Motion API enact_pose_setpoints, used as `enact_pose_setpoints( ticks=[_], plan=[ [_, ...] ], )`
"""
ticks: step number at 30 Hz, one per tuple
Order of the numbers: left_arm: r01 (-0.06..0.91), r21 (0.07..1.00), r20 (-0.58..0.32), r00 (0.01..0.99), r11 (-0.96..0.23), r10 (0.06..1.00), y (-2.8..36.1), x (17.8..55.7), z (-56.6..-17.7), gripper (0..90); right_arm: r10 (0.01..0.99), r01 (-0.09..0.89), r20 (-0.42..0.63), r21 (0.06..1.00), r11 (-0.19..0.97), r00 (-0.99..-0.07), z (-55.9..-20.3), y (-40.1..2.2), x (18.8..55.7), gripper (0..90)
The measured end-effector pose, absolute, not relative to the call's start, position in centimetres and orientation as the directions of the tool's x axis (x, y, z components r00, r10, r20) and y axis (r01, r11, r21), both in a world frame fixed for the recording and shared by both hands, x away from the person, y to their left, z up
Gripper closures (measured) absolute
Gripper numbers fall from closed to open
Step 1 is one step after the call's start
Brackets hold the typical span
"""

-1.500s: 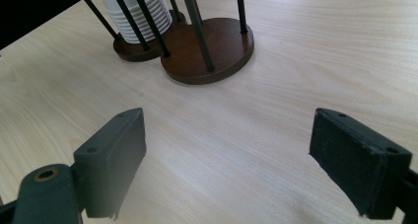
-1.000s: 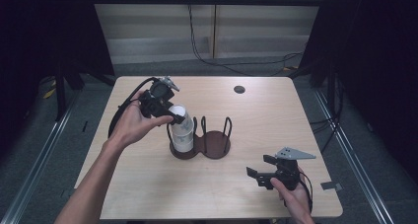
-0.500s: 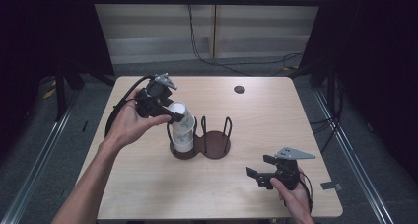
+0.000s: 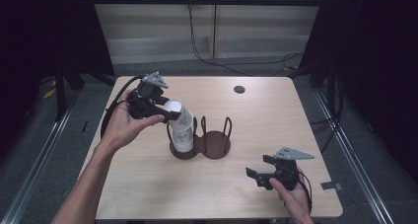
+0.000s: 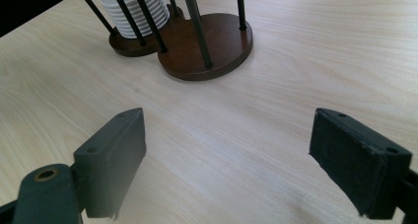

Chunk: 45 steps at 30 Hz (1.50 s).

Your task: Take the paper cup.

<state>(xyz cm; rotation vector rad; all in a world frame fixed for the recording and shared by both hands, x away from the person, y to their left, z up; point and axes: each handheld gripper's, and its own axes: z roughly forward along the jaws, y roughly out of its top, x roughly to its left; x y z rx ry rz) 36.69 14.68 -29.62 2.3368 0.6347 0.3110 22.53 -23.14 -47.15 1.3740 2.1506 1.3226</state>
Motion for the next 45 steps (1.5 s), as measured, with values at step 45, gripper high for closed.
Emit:
enact_pose_setpoints(
  ticks=[45],
  plan=[
    [0.301,0.849,-0.070,0.879,-0.435,0.472,19.9,31.4,-32.2,38.1,0.756,0.561,0.241,0.805,0.194,-0.608,-46.6,-21.6,22.7,14.9]
  ],
)
